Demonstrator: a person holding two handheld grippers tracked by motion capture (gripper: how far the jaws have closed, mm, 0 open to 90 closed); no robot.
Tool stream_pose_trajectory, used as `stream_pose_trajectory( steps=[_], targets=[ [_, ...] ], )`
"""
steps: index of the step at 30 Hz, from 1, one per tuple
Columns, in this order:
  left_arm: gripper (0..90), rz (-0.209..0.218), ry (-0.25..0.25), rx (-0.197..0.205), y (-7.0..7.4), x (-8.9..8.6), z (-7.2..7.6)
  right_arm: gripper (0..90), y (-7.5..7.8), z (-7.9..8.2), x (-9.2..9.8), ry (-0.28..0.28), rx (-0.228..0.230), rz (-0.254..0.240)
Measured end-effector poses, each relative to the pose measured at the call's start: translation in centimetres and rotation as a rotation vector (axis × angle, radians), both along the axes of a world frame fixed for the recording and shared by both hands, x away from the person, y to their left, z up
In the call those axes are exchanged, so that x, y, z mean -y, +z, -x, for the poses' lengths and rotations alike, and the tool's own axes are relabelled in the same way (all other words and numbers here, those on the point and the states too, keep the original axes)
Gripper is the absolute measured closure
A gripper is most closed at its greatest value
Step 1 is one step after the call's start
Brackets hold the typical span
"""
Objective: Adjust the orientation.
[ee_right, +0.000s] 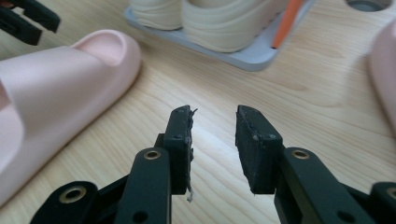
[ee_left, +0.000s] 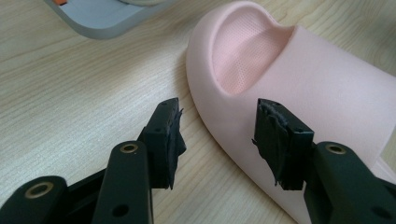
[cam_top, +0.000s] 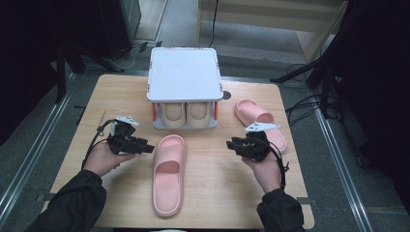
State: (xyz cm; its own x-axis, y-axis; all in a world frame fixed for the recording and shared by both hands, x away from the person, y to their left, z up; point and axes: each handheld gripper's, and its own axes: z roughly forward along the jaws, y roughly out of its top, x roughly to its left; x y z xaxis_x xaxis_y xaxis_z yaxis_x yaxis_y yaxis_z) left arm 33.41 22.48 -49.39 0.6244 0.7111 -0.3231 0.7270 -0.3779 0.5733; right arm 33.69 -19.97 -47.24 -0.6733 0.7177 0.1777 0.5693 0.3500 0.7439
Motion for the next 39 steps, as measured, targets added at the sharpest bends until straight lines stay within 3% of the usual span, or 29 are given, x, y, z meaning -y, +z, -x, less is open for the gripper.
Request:
stream_pose_trajectory(
  steps=[12, 22, 30, 37, 39],
  targets=[
    [48.2, -0.007, 0.003, -0.003, -0.1, -0.2, 0.4, 66.3, -0.5, -3.0, 5.4, -0.110, -0.010, -0.002],
    [47.6, -0.010, -0.006, -0.001, -0.3, -0.2, 0.7, 63.5, -1.2, -4.6, 8.0, -0.198, -0.018, -0.011],
    [45.9, -0.008, -0.007, -0.010, -0.4, -0.4, 1.2, 56.2, -2.4, -6.1, 8.3, -0.228, -0.008, 0.030],
    [45.4, -0.001, 0.007, -0.007, -0.5, -0.7, 2.0, 54.5, -3.3, -7.6, 7.9, -0.236, -0.046, 0.052],
    [45.4, 0.001, 0.012, -0.007, -0.5, -0.9, 2.2, 53.9, -3.5, -7.9, 7.7, -0.236, -0.032, 0.059]
  ],
)
